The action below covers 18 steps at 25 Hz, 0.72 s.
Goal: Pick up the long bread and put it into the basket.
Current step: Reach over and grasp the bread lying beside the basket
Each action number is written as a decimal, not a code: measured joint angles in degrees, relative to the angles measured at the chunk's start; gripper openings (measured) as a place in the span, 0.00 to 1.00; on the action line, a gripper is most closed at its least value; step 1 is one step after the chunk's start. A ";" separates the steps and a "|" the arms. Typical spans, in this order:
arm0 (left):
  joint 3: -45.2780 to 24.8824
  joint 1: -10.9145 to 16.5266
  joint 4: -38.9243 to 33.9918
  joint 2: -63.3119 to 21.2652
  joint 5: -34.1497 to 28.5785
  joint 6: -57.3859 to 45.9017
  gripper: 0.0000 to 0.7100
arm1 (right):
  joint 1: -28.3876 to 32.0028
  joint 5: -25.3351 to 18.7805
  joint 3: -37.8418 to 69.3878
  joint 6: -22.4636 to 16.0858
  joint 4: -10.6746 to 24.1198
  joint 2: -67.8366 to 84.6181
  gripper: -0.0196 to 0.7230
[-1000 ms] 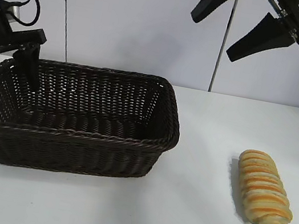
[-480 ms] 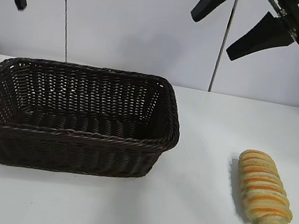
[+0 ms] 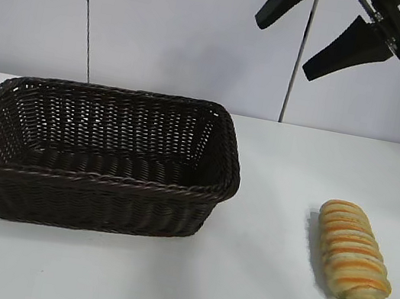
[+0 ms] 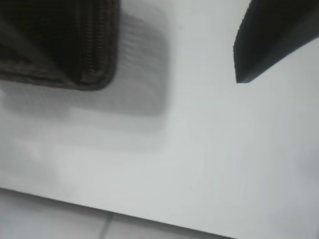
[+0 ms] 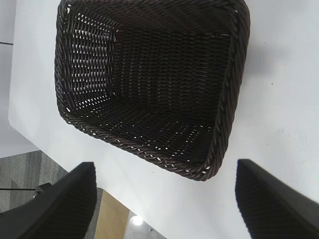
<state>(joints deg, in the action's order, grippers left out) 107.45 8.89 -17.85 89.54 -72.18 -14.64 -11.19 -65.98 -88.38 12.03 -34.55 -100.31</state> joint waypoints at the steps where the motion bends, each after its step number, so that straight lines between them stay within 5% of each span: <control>1: 0.00 0.30 0.43 -1.49 -0.05 0.00 0.84 | 0.00 0.12 0.00 0.00 0.48 0.00 0.75; 11: -0.26 0.43 14.18 -29.02 -0.66 7.78 0.84 | 0.00 0.23 0.00 0.02 3.61 0.00 0.75; 18: -10.07 0.43 17.35 -56.40 -1.14 14.24 0.84 | 0.00 0.23 0.00 0.02 3.67 0.00 0.75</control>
<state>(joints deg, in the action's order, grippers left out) 97.38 9.32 -0.50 33.14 -73.31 -0.40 -11.19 -65.75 -88.38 12.05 -30.88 -100.31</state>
